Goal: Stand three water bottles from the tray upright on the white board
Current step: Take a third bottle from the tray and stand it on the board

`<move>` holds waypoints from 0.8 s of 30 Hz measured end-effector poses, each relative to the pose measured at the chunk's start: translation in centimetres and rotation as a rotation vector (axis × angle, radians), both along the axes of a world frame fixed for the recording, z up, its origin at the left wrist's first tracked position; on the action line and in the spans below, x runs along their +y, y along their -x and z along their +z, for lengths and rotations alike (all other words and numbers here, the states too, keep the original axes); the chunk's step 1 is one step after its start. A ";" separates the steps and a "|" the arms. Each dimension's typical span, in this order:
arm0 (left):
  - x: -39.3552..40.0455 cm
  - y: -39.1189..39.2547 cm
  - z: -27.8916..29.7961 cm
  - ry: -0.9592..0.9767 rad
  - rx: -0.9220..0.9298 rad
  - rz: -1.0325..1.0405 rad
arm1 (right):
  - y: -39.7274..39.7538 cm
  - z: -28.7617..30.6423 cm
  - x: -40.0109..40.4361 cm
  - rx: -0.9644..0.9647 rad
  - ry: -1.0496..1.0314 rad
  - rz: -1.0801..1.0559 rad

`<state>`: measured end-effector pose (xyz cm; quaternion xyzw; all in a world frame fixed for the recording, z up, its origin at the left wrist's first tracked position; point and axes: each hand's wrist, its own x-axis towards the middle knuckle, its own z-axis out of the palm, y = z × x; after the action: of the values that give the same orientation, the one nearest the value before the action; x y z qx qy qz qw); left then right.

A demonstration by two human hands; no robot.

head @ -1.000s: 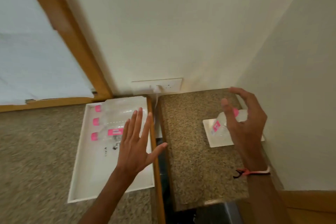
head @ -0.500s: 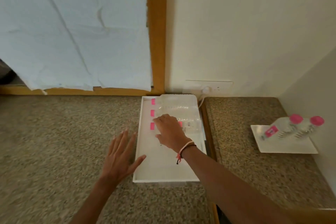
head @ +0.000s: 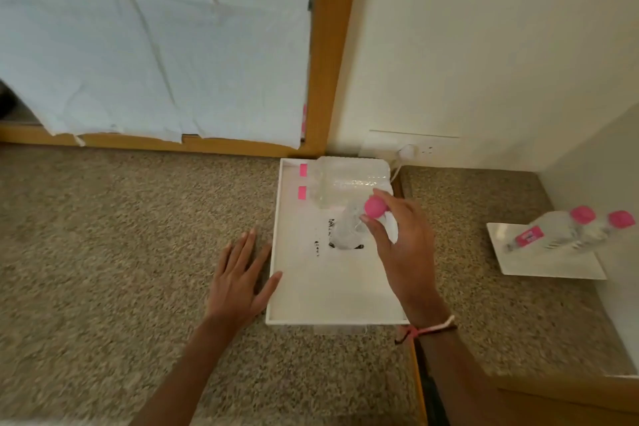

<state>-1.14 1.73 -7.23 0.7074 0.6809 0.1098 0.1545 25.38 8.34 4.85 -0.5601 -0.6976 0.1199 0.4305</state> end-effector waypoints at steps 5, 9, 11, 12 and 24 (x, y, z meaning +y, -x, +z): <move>0.0 0.1 -0.1 -0.003 -0.001 -0.004 | -1.5 0.5 -0.6 0.165 0.126 0.041; 0.9 -1.4 1.2 -0.014 0.005 0.108 | -4.5 2.3 -0.3 0.248 0.060 0.063; 1.8 -4.0 2.9 -0.082 0.004 0.111 | -6.9 4.2 -0.2 0.280 0.004 0.061; 2.4 -5.7 3.8 -0.123 -0.011 0.092 | -8.2 5.2 0.0 0.279 -0.027 0.058; 11.4 -32.0 7.1 -0.223 -0.089 -0.128 | -31.6 13.4 4.8 0.157 -0.400 -0.316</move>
<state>30.82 13.11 -0.17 0.7566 0.6104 0.2062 0.1115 56.97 13.18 18.24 -0.5547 -0.5760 -0.0460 0.5987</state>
